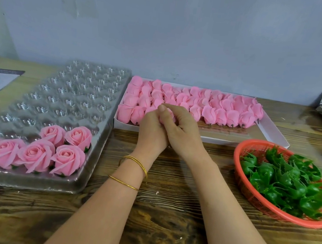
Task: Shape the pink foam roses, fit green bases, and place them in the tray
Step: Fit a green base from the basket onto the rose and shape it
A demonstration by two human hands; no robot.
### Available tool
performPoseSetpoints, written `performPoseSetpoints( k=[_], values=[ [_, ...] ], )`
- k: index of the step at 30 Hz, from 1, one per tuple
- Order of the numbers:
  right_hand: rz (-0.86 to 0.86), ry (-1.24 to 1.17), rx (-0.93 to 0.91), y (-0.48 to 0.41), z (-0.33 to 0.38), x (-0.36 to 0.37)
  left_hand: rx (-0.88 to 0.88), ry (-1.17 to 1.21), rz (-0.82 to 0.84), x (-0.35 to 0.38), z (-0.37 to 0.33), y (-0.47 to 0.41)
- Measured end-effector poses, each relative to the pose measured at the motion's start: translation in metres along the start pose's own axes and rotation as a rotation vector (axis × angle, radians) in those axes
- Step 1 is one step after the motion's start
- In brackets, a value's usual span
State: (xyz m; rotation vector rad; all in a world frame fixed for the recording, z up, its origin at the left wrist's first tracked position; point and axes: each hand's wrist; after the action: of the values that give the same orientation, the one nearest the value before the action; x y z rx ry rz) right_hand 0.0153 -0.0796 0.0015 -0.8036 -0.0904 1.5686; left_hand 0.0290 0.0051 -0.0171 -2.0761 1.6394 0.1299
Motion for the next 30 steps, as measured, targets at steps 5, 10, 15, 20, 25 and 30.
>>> performPoseSetpoints(
  k=[5, 10, 15, 20, 25, 30],
  values=[
    [0.088, 0.012, 0.009, 0.000, 0.001, -0.001, -0.001, 0.070, -0.011, 0.000, 0.000, 0.000],
    [0.136, 0.082, 0.033, 0.002, -0.003, -0.003, -0.020, 0.088, 0.010, 0.000, 0.000, -0.001],
    [0.215, 0.197, 0.127, 0.003, -0.005, -0.007, -0.015, -0.005, 0.021, -0.002, -0.001, -0.001],
    [0.273, 0.307, 0.148, 0.004, -0.003, -0.008, -0.033, 0.021, 0.019, -0.004, 0.001, -0.001],
    [0.332, 0.328, 0.155, 0.001, -0.003, -0.011, -0.049, 0.125, 0.016, -0.003, 0.002, 0.000],
    [0.321, 0.186, 0.151, 0.003, -0.004, -0.018, 0.028, -0.045, 0.110, -0.005, 0.003, -0.002]
  ],
)
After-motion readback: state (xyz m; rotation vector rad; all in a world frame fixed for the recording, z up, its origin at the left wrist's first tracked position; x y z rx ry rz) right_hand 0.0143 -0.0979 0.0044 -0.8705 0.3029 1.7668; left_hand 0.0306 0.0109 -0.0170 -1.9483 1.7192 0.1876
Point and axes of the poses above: each hand's wrist, its own y-axis away from the middle knuckle, its own x-axis out of the palm, z = x × y, and after that the axes turned 5 degrees about -x, right-handed
